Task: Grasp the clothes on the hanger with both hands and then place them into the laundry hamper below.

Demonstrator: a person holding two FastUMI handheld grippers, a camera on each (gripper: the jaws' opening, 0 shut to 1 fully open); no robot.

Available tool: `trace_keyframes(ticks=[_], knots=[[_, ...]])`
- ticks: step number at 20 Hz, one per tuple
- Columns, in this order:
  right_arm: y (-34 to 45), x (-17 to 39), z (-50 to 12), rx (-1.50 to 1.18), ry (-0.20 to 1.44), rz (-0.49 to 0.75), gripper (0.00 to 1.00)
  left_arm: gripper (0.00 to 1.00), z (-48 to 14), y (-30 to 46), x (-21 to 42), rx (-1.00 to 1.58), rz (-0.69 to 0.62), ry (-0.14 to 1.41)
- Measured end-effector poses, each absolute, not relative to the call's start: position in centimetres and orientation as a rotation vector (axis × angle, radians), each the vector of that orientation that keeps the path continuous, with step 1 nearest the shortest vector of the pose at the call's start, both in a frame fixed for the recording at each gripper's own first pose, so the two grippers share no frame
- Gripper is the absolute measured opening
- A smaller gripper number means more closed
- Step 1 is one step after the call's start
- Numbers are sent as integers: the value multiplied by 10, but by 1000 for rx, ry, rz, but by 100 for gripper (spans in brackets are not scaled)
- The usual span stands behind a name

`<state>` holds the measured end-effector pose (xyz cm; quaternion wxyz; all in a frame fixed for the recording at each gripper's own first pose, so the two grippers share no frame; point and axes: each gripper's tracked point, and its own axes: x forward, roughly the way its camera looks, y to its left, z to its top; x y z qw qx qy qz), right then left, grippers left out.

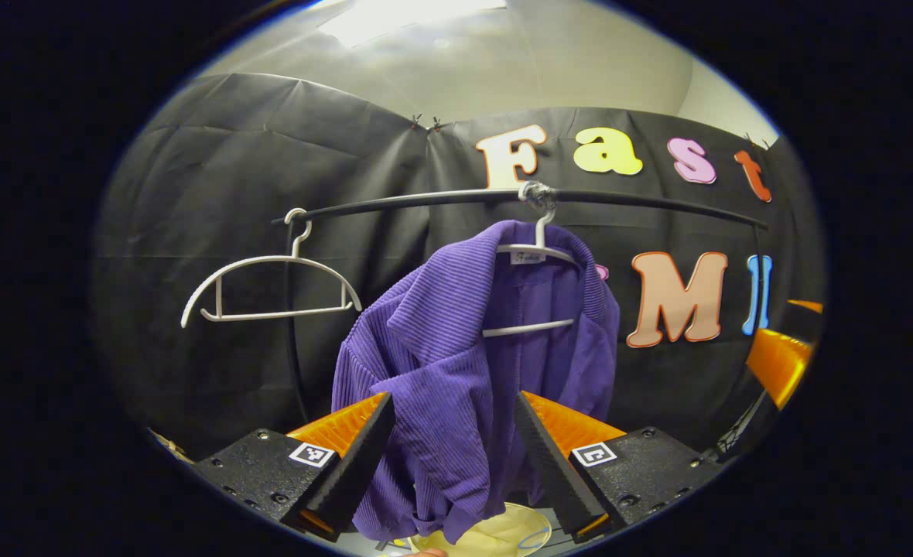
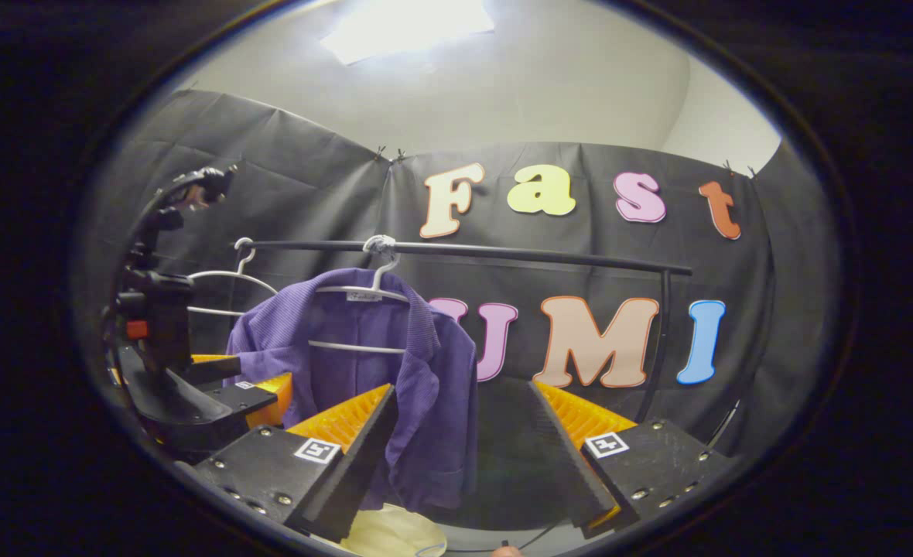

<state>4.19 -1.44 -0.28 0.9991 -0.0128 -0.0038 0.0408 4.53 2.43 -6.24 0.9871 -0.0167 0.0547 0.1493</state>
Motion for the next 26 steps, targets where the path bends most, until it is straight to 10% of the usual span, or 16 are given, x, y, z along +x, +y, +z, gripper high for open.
trace_keyframes(ticks=[14, 18, 26], knots=[[-26, 81, -18, -50, -4, 134, 94, 92, -91, 49, 96, 32, 470, 125], [-16, 92, -26, -28, 6, 164, 94, 22, -93, 68, 93, 63, 510, 149], [20, 122, -44, -34, 17, 236, 99, 2, -80, 62, 74, 63, 408, 149]])
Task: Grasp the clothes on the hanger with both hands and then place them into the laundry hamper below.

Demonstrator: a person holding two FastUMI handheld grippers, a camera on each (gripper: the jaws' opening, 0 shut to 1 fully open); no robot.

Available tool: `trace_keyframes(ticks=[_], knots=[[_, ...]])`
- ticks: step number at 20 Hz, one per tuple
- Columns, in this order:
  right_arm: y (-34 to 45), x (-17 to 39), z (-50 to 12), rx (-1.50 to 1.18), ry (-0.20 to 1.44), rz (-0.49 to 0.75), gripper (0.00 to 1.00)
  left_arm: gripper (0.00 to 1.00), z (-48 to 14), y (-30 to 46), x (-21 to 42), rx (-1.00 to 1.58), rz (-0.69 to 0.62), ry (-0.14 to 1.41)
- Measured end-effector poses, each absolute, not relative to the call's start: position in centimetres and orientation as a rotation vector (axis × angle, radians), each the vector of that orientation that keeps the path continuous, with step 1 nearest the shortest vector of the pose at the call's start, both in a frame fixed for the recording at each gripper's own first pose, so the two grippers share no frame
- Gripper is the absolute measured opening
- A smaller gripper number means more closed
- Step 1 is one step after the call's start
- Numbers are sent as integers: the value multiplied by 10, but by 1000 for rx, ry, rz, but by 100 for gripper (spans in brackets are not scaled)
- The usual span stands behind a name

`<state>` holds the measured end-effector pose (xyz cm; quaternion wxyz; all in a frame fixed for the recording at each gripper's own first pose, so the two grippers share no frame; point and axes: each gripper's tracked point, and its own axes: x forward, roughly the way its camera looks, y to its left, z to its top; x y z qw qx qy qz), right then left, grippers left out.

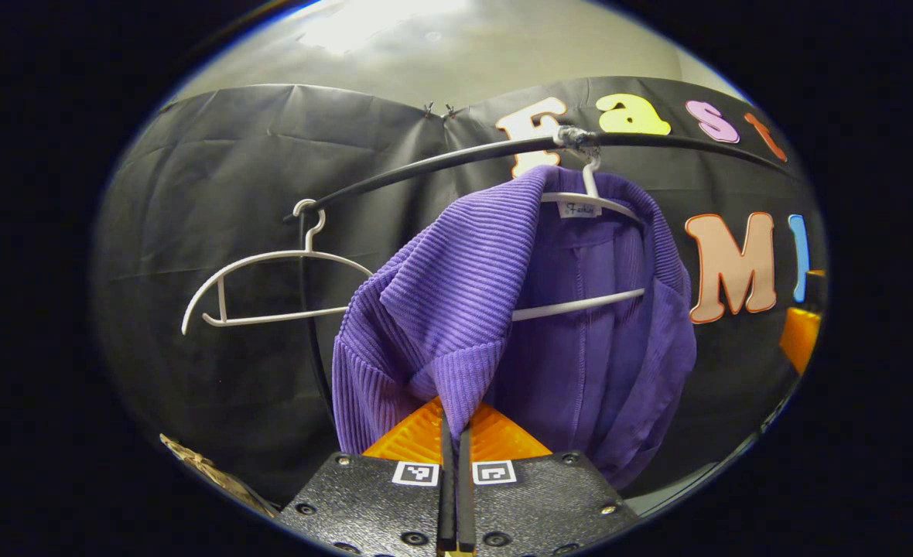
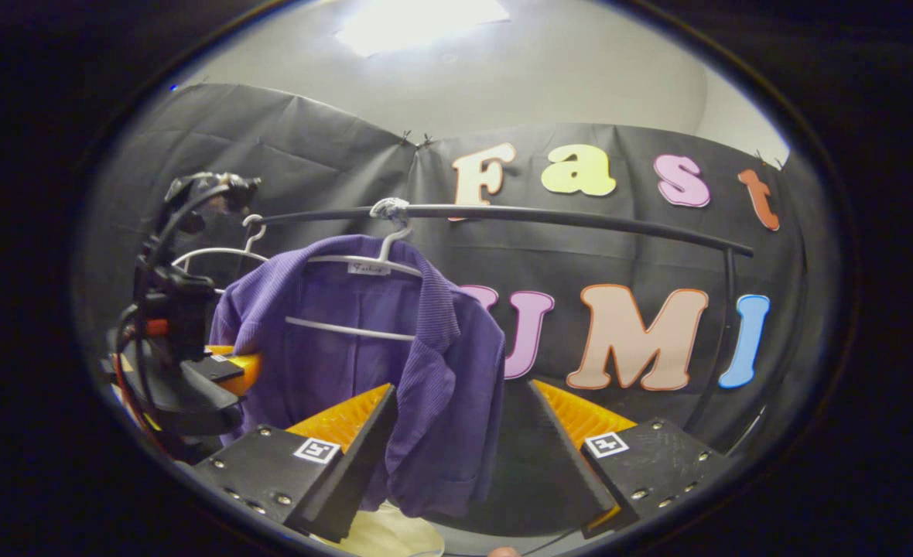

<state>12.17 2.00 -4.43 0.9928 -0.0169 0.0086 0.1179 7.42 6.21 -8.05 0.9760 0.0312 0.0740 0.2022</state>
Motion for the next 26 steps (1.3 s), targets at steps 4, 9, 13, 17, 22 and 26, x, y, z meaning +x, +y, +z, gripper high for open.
trace_keyframes(ticks=[4, 9, 13, 17, 22, 26], knots=[[40, 141, -57, -17, 34, 265, 94, 2, -75, 59, 66, 50, 363, 155], [72, 168, -73, 13, 55, 296, 94, 1, -67, 59, 58, 61, 329, 160], [89, 197, -86, 7, 64, 289, 99, 2, -64, 61, 56, 86, 315, 162], [95, 217, -100, -8, 83, 254, 94, 1, -63, 60, 54, 101, 299, 159], [103, 235, -124, -6, 139, 233, 99, 3, -62, 62, 53, 96, 289, 163], [100, 238, -135, -1, 185, 201, 58, 3, -59, 63, 54, 103, 281, 160]])
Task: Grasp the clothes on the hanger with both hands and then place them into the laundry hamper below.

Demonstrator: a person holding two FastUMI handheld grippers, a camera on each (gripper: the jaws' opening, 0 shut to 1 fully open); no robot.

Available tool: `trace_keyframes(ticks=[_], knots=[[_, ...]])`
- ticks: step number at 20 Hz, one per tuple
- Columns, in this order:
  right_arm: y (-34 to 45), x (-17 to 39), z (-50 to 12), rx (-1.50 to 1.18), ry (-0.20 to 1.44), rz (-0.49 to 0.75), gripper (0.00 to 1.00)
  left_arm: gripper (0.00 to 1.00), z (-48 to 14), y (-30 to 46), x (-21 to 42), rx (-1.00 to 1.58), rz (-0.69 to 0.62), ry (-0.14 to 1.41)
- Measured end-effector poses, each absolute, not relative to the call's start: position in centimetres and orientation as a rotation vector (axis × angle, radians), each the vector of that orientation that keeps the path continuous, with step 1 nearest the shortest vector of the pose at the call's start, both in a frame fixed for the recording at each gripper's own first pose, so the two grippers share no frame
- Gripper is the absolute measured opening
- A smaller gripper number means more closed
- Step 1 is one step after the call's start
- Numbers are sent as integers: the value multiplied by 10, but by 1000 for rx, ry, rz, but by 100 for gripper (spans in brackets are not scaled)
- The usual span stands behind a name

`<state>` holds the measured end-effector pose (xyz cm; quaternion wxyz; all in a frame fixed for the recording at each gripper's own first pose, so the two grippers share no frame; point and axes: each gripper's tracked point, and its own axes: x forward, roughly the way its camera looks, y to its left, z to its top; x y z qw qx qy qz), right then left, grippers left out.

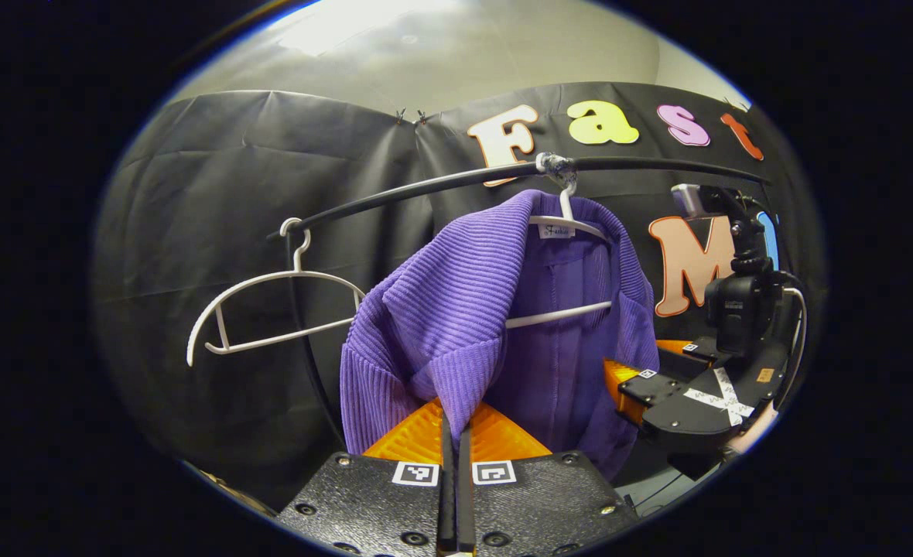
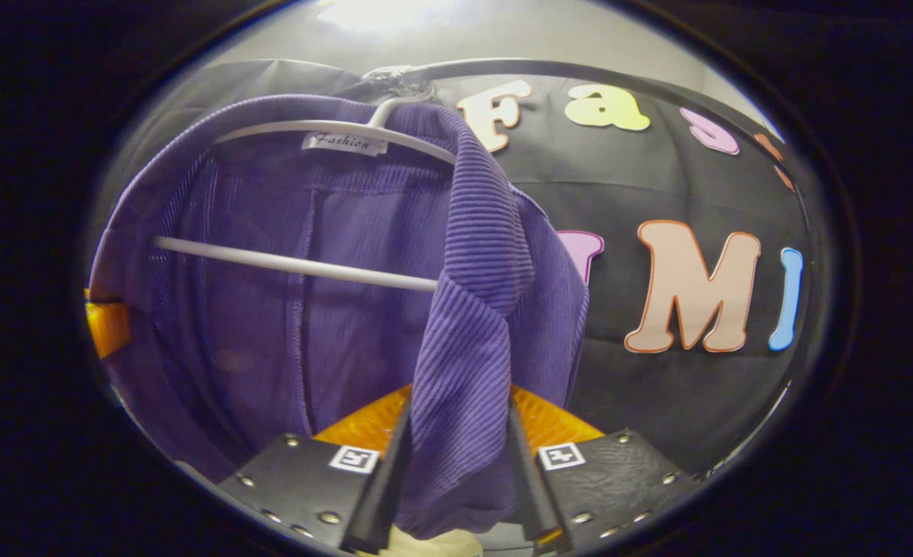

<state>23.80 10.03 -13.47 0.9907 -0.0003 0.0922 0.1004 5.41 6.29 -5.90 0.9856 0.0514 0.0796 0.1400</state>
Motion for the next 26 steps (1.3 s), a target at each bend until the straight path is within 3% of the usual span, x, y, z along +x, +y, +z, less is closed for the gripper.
trace_keyframes(ticks=[3, 4, 6, 8, 12, 14, 26], knots=[[97, 239, -137, -1, 197, 181, 28, 1, -57, 64, 52, 108, 279, 155], [96, 239, -136, 1, 199, 178, 23, 1, -57, 65, 51, 108, 279, 155], [90, 239, -135, -9, 204, 153, 27, 1, -56, 65, 50, 108, 278, 154], [88, 239, -135, -15, 203, 141, 7, 1, -55, 66, 50, 109, 278, 150], [81, 234, -129, -20, 202, 114, 12, 1, -51, 69, 46, 110, 285, 144], [74, 231, -128, -22, 201, 98, 3, 1, -46, 71, 43, 108, 292, 133], [48, 230, -109, -42, 169, 57, 2, 3, -16, 84, 29, 67, 326, 81]])
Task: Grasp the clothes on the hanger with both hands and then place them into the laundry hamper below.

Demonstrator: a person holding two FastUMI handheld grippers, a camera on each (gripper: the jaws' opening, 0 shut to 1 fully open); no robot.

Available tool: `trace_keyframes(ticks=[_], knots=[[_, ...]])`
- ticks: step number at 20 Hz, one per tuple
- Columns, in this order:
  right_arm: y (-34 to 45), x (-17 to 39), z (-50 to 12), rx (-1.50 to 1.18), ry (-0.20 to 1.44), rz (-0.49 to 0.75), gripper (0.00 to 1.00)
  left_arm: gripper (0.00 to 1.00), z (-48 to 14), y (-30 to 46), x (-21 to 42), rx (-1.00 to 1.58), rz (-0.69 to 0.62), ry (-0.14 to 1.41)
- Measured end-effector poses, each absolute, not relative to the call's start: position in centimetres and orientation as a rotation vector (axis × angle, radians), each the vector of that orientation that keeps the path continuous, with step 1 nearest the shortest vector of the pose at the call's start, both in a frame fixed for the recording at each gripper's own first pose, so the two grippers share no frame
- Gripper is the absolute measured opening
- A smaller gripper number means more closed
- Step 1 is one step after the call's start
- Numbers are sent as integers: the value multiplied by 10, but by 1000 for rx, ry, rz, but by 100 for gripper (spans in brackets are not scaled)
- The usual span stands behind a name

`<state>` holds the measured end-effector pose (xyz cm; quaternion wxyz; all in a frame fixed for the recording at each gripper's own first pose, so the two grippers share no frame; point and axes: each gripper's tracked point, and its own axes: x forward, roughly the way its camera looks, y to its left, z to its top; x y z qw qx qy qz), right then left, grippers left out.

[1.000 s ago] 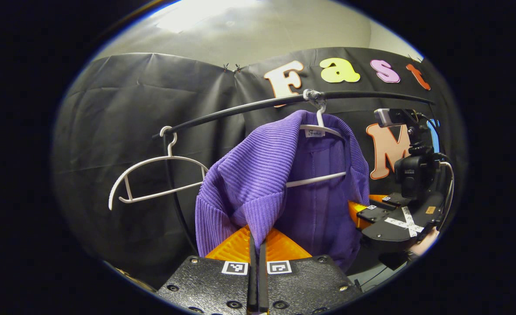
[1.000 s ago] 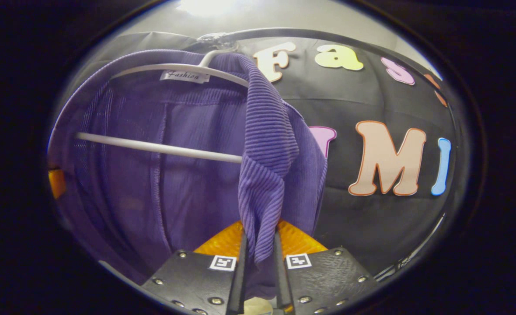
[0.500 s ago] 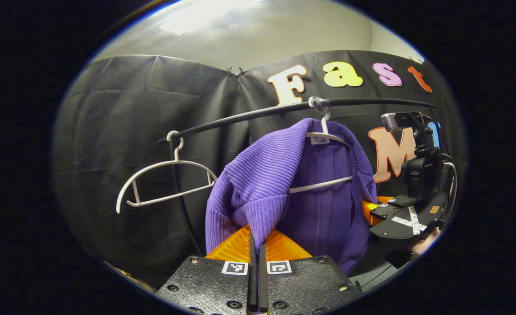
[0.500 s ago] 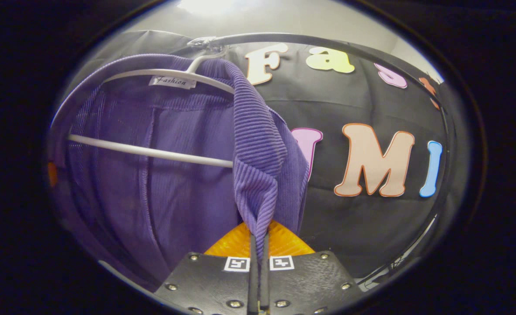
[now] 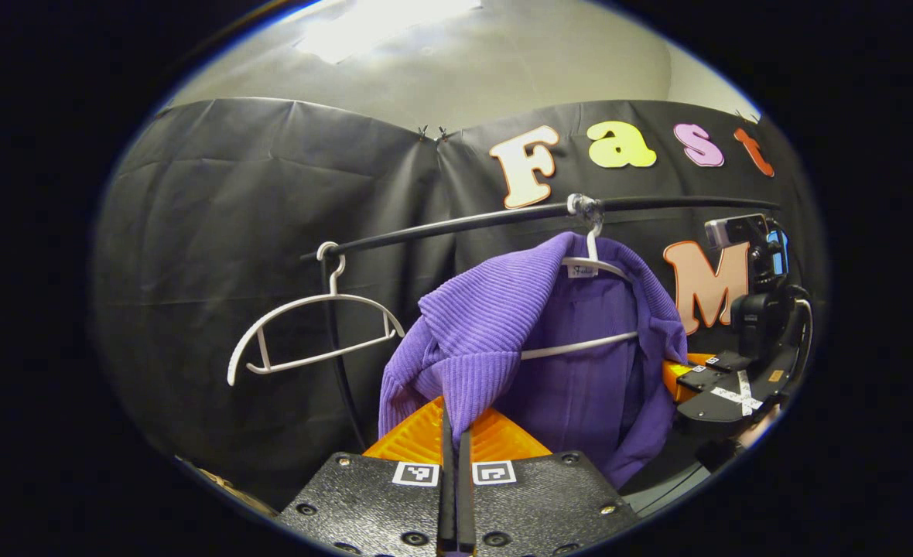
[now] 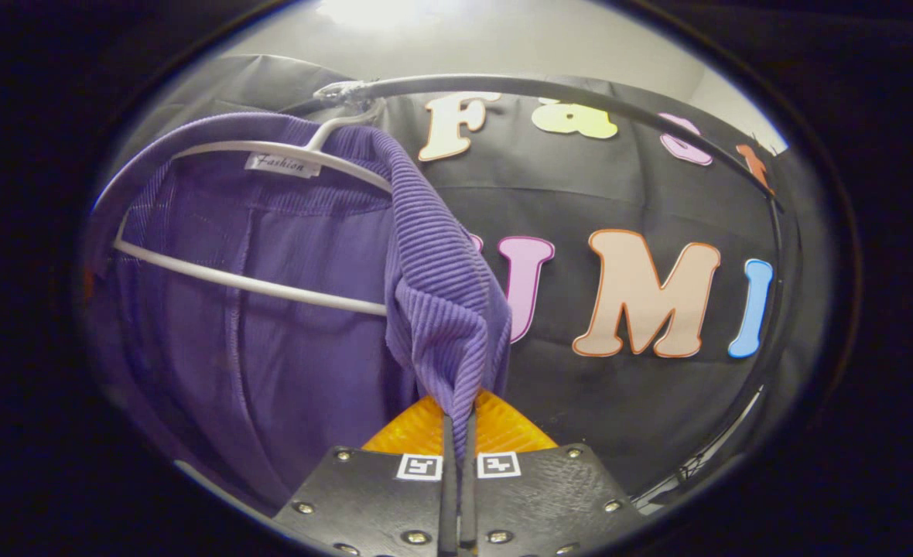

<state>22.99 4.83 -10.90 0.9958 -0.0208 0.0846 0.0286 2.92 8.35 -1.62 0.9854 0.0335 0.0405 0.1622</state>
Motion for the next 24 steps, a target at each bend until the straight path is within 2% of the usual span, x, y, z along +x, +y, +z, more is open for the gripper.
trace_keyframes(ticks=[3, 13, 14, 24], knots=[[42, 232, -102, -37, 157, 48, 2, 0, -4, 84, 26, 39, 321, 64], [20, 245, -75, -54, 96, 18, 2, 3, 43, 87, 14, 52, 321, -8], [17, 248, -71, -60, 87, 13, 5, 3, 49, 90, 14, 45, 323, -19], [-10, 270, -39, -66, 23, -32, 2, 3, 73, 136, 23, 53, 388, -62]])
